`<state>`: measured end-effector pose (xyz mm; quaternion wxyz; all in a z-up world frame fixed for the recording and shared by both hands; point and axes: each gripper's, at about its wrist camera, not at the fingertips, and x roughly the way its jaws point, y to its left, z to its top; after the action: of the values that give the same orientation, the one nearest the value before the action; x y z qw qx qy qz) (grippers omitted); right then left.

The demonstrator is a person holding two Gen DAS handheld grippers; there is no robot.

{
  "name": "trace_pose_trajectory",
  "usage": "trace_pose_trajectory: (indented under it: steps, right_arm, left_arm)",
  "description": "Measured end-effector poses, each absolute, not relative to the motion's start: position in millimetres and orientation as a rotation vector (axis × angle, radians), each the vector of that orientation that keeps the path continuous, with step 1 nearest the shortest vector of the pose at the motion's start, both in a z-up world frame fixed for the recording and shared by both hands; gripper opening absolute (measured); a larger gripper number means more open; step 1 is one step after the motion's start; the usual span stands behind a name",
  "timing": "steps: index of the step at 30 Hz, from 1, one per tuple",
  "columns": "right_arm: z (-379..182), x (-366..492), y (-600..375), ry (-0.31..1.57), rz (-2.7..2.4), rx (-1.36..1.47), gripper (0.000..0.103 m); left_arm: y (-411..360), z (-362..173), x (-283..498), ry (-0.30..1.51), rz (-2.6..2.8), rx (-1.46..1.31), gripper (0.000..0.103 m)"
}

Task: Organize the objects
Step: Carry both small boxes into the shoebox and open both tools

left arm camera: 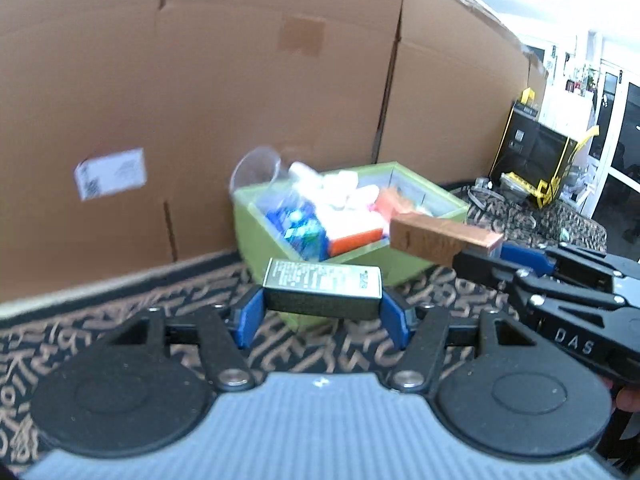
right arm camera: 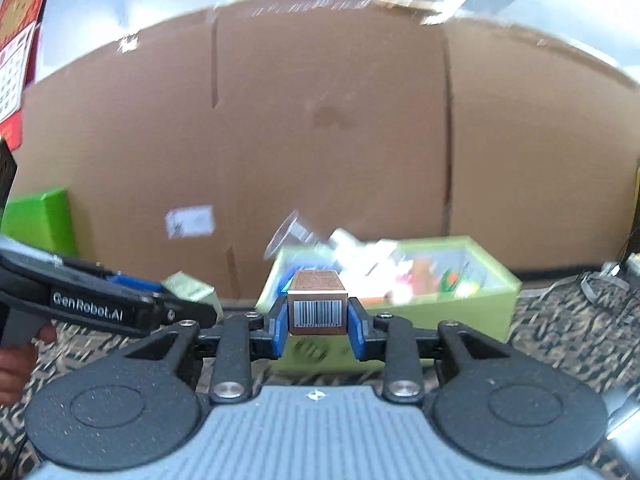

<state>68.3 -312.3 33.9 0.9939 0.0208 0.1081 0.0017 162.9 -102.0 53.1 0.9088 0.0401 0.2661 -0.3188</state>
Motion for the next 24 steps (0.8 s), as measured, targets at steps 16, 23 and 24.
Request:
trace_pose_trajectory:
  steps: [16, 23, 24]
  right_arm:
    - [15.1, 181.1, -415.6, 0.191, -0.183, 0.064, 0.034]
    - [-9.2, 215.5, -433.2, 0.27, -0.17, 0.095, 0.05]
    - [-11.6, 214.5, -433.9, 0.272, -0.168, 0.097, 0.065]
  left_arm:
    - [-228.0, 45.7, 266.5, 0.55, -0.613, 0.084, 0.061]
    - [-240.5, 23.8, 283.8, 0.56, -0.57, 0.08, 0.084]
    - [-238.3, 22.9, 282.1, 0.554, -0.558, 0.065, 0.097]
